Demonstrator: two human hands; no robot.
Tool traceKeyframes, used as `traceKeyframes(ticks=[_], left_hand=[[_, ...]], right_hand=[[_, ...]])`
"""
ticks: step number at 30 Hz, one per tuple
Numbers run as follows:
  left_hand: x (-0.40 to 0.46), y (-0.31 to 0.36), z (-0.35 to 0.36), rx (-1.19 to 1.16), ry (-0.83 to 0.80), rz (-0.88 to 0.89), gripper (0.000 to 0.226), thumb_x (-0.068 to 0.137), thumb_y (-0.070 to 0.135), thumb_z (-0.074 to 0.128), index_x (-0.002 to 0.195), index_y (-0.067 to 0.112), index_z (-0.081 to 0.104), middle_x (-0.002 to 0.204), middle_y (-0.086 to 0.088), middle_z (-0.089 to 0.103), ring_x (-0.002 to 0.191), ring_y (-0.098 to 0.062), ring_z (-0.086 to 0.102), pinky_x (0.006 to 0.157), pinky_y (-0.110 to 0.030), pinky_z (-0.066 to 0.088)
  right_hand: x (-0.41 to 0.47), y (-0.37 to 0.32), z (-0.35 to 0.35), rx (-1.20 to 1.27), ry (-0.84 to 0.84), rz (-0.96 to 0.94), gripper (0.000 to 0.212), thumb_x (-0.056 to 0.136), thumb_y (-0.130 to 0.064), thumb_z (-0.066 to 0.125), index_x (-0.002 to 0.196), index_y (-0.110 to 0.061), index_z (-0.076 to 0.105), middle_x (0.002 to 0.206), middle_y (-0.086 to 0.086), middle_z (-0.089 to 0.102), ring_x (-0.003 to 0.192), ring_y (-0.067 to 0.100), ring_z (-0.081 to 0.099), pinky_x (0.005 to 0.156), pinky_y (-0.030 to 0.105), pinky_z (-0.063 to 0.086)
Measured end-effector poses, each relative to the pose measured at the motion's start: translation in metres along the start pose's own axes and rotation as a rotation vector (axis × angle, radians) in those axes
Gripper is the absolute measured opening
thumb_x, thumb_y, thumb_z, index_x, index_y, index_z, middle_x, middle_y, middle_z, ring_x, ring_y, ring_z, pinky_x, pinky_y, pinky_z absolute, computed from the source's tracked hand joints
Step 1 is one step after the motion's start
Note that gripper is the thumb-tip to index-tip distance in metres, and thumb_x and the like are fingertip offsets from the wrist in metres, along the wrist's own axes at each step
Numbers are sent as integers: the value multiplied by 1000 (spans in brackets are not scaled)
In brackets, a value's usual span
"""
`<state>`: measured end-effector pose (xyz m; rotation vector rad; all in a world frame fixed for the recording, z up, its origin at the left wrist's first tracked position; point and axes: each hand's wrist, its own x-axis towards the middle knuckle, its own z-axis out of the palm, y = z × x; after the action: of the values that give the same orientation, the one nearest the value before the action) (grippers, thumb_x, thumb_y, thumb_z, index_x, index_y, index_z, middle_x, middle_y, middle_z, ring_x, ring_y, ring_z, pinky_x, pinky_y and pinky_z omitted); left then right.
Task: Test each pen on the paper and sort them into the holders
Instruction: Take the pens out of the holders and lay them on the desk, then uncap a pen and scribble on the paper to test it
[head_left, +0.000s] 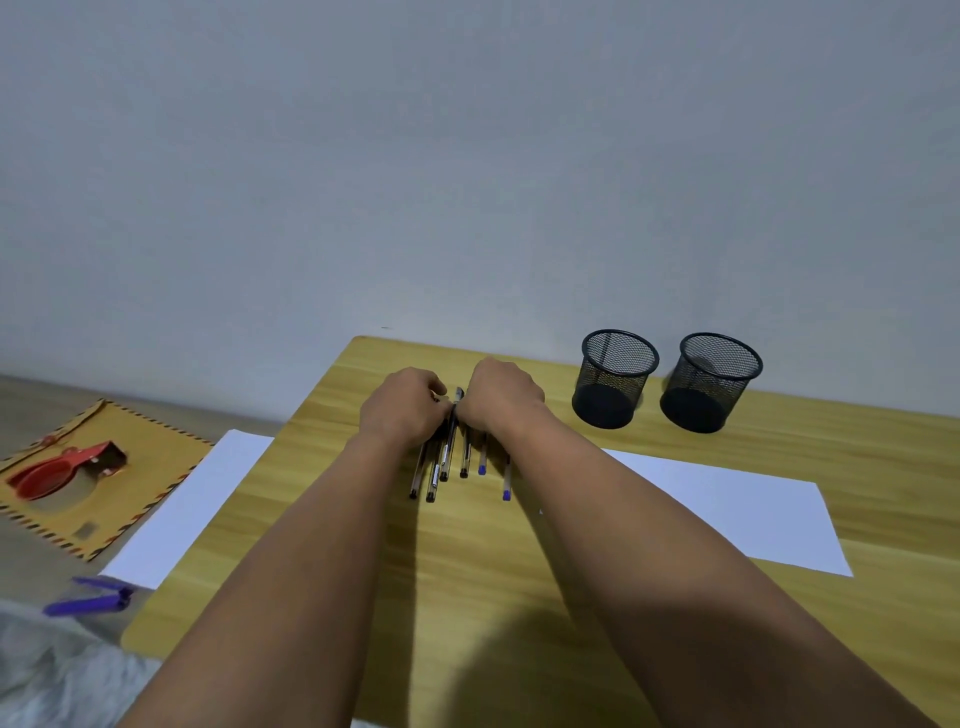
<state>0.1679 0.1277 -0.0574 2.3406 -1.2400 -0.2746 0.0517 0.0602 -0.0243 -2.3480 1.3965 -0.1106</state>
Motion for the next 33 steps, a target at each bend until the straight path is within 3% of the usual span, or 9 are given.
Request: traceKeyframes(ticks=[4, 6, 8, 11, 16, 19, 22, 26, 33], left_hand=[[-2, 0, 0, -1, 1, 10, 29, 87, 37, 66, 113, 25, 72, 117, 2, 72, 106, -20, 66, 88, -42, 58], [-2, 0, -2, 0, 0, 9, 29, 88, 38, 66, 113, 25, 72, 116, 1, 72, 104, -20, 66, 87, -42, 58], [-2, -1, -3, 17, -6, 9, 31, 88, 42, 65, 113, 25, 72, 115, 0, 72, 102, -21, 66, 86, -42, 58], [-6, 2, -5, 37, -5, 19, 39, 89, 48, 63, 120, 25, 69, 120, 0, 70, 105, -22, 66, 85, -39, 56], [-21, 23, -21, 50, 78, 148, 56, 93, 40, 63, 145, 27, 49, 145, 1, 53, 125, -22, 56, 95, -41, 52], [-30, 44, -35, -12, 88, 277, 63, 92, 31, 65, 150, 33, 42, 151, 6, 49, 127, -19, 57, 98, -38, 50], [-41, 70, -42, -81, 65, 420, 58, 90, 29, 67, 145, 38, 50, 143, 12, 57, 116, -13, 63, 95, -37, 53], [-56, 102, -37, -72, 5, 490, 24, 87, 30, 72, 111, 35, 75, 109, 13, 75, 103, -8, 68, 91, -34, 55], [-80, 140, -19, -101, 1, 544, 14, 91, 31, 69, 103, 30, 77, 96, 12, 75, 87, -11, 67, 79, -33, 54]], right_hand=[[0, -2, 4, 52, 9, 22, 29, 95, -25, 72, 119, -12, 62, 123, 9, 69, 112, 33, 67, 76, 35, 46], [1, 0, 2, 84, 16, 31, 21, 93, -27, 73, 97, -12, 59, 108, 7, 67, 103, 34, 65, 74, 35, 46], [1, 3, -4, 146, 25, 46, 28, 91, -28, 74, 79, -15, 53, 89, 2, 60, 93, 33, 61, 72, 33, 46], [-3, 9, -18, 261, 48, 64, 27, 85, -36, 75, 89, -15, 59, 92, 3, 64, 90, 31, 63, 67, 32, 45], [-21, 26, -50, 577, -34, 60, 20, 80, -31, 67, 76, -13, 62, 76, 9, 79, 69, 29, 75, 56, 27, 47], [-43, 44, -70, 706, -128, 67, 13, 86, -23, 65, 87, -10, 66, 92, 23, 82, 55, 23, 65, 51, 20, 45], [-62, 68, -85, 689, -192, 24, 16, 94, -23, 65, 94, -9, 72, 85, 13, 81, 53, 15, 64, 54, 21, 46], [-84, 109, -105, 804, -184, 48, 13, 97, -20, 71, 92, -9, 74, 74, 3, 73, 53, 12, 62, 54, 24, 45], [-118, 177, -130, 1226, -261, 117, 10, 98, -25, 73, 103, -18, 78, 102, 1, 79, 74, 11, 67, 73, 28, 54]])
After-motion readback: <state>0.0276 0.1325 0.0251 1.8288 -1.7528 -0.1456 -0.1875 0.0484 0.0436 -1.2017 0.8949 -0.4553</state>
